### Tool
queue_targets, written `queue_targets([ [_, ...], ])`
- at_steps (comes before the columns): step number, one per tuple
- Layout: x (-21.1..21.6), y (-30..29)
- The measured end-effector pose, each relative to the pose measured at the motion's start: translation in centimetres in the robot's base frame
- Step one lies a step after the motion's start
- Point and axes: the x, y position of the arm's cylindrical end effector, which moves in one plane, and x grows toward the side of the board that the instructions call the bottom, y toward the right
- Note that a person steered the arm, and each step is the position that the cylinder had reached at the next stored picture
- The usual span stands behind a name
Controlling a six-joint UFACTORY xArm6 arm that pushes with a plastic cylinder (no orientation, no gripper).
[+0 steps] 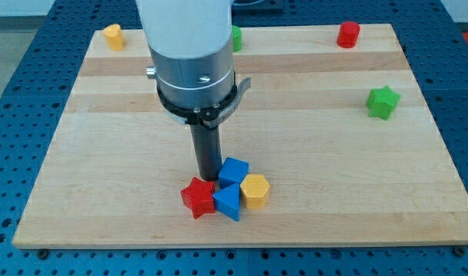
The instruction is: Move your arm away from the group of blocks
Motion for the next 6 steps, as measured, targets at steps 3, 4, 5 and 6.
queue_targets([
  [3, -5.3, -18.5],
  [4, -18.7, -25.5],
  [5, -18.9, -25.6],
  [6, -24.1, -25.5],
])
